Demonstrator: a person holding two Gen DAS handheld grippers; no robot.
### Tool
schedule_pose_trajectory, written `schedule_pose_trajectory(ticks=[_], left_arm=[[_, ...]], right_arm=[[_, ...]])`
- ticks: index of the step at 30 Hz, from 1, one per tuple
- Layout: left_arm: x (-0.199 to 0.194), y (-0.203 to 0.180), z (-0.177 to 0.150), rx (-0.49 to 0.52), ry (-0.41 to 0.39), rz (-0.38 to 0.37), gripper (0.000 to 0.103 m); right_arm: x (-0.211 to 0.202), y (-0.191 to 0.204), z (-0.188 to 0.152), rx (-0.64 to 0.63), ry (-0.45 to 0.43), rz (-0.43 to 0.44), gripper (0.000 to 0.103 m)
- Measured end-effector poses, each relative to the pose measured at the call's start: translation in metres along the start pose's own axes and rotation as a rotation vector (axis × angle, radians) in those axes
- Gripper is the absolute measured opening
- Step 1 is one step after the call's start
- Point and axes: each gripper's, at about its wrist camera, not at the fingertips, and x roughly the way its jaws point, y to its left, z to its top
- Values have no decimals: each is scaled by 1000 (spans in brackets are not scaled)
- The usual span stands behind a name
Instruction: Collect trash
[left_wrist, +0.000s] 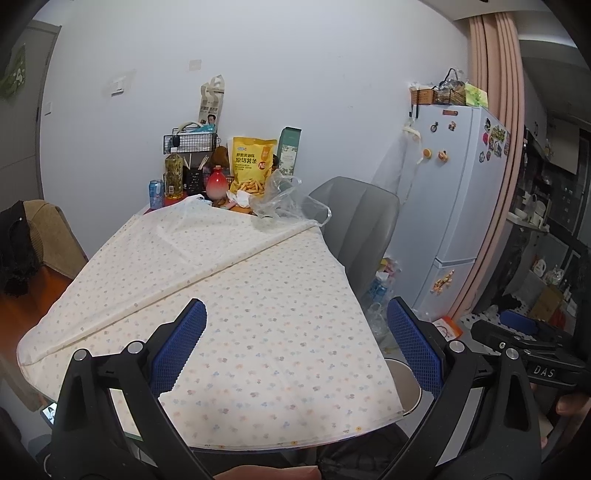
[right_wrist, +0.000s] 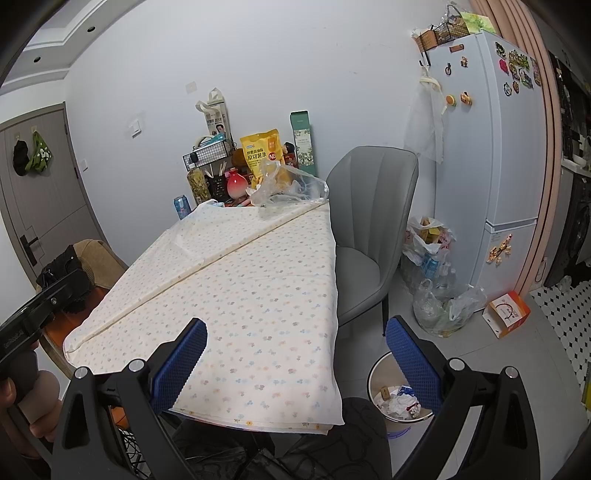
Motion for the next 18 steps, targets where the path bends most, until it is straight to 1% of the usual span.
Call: schedule_pose_trajectory(ticks=[18], left_arm=[[1,4,-5,-16,10,2,97]], right_arm=[[2,-1,-5,1,3,0,95]])
